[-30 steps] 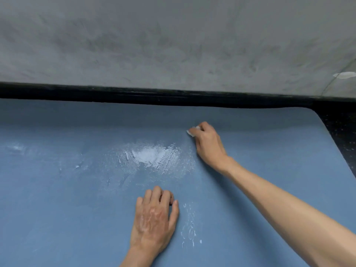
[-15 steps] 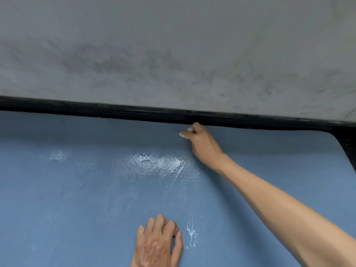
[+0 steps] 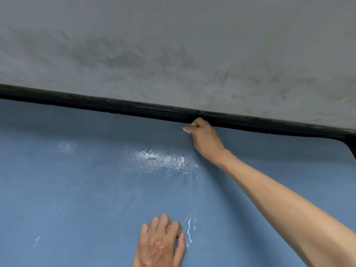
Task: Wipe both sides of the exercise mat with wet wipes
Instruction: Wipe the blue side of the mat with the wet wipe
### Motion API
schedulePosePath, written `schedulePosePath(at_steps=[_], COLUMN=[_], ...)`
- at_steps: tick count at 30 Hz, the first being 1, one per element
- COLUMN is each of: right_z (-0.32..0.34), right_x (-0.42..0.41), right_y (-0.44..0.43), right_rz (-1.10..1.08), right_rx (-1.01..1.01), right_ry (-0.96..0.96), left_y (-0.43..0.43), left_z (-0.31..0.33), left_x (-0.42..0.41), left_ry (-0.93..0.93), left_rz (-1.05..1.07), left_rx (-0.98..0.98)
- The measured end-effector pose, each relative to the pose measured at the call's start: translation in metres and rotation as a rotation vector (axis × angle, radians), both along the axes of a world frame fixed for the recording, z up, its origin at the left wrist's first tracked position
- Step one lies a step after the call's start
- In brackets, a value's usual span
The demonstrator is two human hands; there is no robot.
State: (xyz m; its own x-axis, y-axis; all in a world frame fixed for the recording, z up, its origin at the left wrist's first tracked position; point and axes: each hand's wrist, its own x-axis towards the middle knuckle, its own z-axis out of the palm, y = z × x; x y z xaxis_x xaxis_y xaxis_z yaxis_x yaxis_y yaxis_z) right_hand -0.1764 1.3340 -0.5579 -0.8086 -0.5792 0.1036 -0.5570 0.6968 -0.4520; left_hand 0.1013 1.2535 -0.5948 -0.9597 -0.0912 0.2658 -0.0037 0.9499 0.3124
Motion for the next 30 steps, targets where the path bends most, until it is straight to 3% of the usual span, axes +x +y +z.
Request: schedulePosePath(at_steps=[6,8,13,16,21,23,30], right_z=[-0.005,-0.002,0.006,0.001,0.008,0.010,-0.005], right_x=[0.099,0.093,0.031,0.071,0.211,0.217,0.196], right_y=[0.040,0.049,0.043,0.046,0.085,0.097,0.064], right_rz=[0.272,0.354,-0.010,-0.146,0.207,0.272,-0.249], right_rx=[-0.013,0.004,0.060,0.060,0.073,0.046,-0.058], right_ry=[0.032,0.057,0.032,-0.012,-0.078,-0.035,0.045], left_y=[-0.001,0.000,0.000,-0.001,-0.001,0.000,0.000], left_z=[0.005,0.008,0.013,0.012,0.013,0.012,0.010], left_x=[0.003,0.006,0.006,0.005,0.006,0.005,0.006], left_ry=[-0.066,-0.114,-0.170,-0.166,-0.154,-0.160,-0.148], left_rz=[-0.009,-0.018,-0.009,-0.009,-0.007,-0.011,-0.008], left_rx=[-0.019,-0.037,-0.020,-0.024,-0.055,-0.077,-0.078])
